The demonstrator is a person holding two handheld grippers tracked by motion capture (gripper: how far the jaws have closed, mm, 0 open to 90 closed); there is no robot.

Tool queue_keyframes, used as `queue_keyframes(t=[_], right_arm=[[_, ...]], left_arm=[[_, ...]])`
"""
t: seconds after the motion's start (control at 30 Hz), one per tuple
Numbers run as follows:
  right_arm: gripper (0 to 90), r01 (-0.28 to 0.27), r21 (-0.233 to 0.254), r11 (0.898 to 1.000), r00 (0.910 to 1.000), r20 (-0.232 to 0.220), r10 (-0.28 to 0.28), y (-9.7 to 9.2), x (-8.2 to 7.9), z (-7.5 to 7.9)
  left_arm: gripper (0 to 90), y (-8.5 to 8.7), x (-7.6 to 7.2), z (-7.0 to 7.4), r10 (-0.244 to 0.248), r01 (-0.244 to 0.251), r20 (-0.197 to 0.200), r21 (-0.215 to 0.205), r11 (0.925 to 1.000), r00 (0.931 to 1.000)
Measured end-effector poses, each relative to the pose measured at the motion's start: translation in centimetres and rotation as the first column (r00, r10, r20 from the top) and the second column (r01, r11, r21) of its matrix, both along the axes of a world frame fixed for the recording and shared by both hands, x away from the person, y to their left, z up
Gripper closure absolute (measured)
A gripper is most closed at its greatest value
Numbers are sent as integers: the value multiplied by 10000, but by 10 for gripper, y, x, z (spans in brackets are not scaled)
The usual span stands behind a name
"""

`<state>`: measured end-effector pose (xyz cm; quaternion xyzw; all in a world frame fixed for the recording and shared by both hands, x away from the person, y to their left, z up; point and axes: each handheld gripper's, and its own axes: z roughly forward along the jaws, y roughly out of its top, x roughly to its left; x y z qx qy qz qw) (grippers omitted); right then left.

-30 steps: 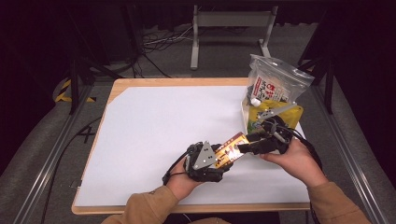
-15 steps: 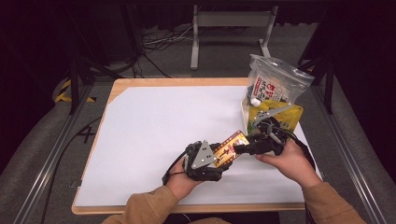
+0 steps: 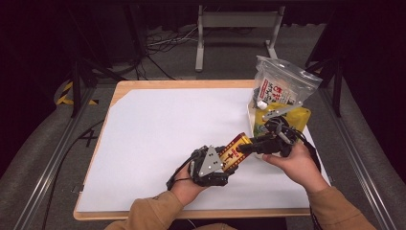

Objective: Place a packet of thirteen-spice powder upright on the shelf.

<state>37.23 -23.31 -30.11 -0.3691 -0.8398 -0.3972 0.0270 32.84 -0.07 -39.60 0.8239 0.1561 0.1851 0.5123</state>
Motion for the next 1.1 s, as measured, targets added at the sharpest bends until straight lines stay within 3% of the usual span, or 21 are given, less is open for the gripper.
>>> queue_keyframes(t=[0.07, 0.17, 0.37, 0.43, 0.57, 0.73, 1.1], right_arm=[[666, -128, 5, 9999, 9999, 22, 128, 2, -1, 2], [682, -257, -160, 9995, 9995, 191, 260, 5, -1, 6], [685, -127, -719, 9973, 9953, 952, 195, -1, 0, 20], [685, -196, -1130, 9934, 9897, 1386, 353, -5, -1, 27], [684, -216, -1511, 9883, 9864, 1578, 457, -8, 0, 32], [684, -356, -2087, 9773, 9760, 2031, 789, -12, 2, 45], [684, -255, -2646, 9640, 9619, 2560, 957, -27, 12, 62]], left_arm=[[290, 2, 3, 1, -128, 126, -397, -54, 9999, 9991], [273, 5, 5, 2, -436, 427, -502, -188, 9989, 9978], [186, 18, 11, 8, -537, 510, -796, -359, 9981, 9954], [199, 24, 12, 10, -619, 579, -942, -446, 9973, 9936], [196, 32, 13, 13, -524, 483, -1058, -416, 9980, 9930], [175, 48, 14, 15, -232, 175, -1297, -445, 9989, 9913], [148, 84, 16, 20, 173, -291, -1712, -666, 9974, 9851]])
